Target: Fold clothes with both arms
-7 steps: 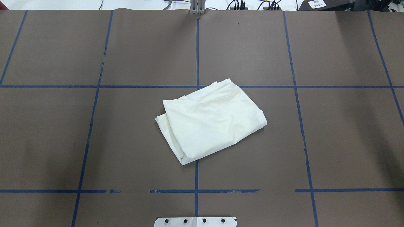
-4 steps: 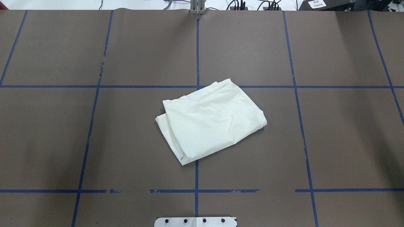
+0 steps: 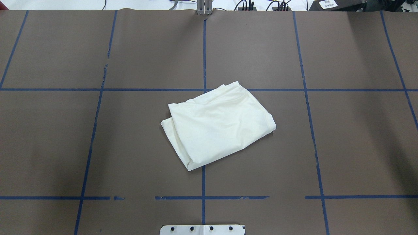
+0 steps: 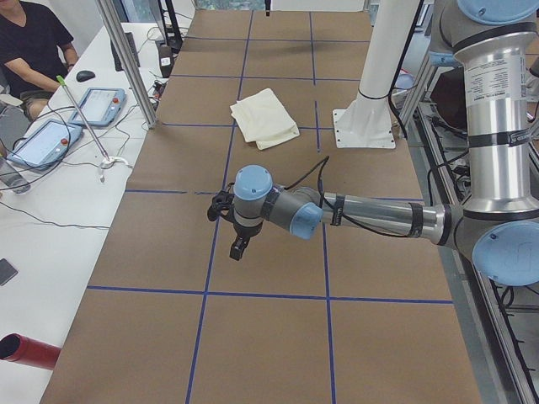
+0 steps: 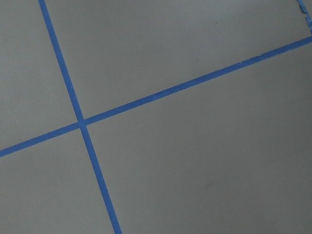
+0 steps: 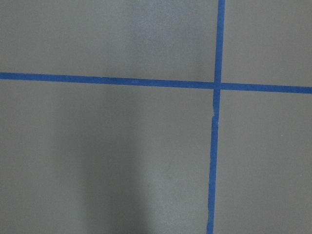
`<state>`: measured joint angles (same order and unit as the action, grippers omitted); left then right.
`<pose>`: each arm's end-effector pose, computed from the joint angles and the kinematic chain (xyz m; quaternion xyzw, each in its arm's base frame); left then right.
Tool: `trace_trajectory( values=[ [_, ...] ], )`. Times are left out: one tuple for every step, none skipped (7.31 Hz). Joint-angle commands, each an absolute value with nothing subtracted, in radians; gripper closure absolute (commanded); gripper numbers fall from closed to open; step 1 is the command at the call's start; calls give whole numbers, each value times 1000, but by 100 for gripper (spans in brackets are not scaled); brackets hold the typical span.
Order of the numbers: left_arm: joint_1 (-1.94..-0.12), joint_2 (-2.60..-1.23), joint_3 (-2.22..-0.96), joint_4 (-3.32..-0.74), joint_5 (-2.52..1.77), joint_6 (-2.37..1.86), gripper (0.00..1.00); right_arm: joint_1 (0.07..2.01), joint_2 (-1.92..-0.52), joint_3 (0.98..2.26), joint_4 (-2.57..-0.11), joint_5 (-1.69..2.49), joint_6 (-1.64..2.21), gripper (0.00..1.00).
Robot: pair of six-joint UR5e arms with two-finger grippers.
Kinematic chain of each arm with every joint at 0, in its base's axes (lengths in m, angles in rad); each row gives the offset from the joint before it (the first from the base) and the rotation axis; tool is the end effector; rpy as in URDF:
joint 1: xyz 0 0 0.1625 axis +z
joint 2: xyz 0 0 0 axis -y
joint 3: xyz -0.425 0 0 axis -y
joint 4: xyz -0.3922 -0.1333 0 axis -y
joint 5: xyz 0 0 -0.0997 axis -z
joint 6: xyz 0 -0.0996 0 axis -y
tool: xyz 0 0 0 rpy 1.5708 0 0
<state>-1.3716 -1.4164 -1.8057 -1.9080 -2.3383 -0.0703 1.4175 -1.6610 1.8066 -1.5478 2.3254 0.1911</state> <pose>0.0253 -0.4497 0.5760 0.1413 0.3888 0.1359 0.9002 -0.0060 -0.4648 0.5837 0.0142 -0.3751 -0.0135 0.9268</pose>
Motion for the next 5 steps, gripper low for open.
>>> trace_trajectory(
  values=[
    [-1381, -1411, -1798, -1907, -2336, -72, 0, 1417, -1660, 1805, -1551, 2347, 192, 0],
    [-1391, -1396, -1795, -1907, -2332, -69, 0, 1417, -1660, 1807, -1561, 2347, 192, 0],
    [-1397, -1388, -1808, -1905, -2338, -74, 0, 1417, -1660, 1806, -1566, 2347, 190, 0],
    [-1396, -1391, -1772, -1905, -2338, -72, 0, 1420, -1663, 1810, -1566, 2350, 186, 0],
    [-1396, -1410, -1770, -1902, -2336, -102, 0, 1443, -1667, 1812, -1566, 2359, 180, 0]
  ],
)
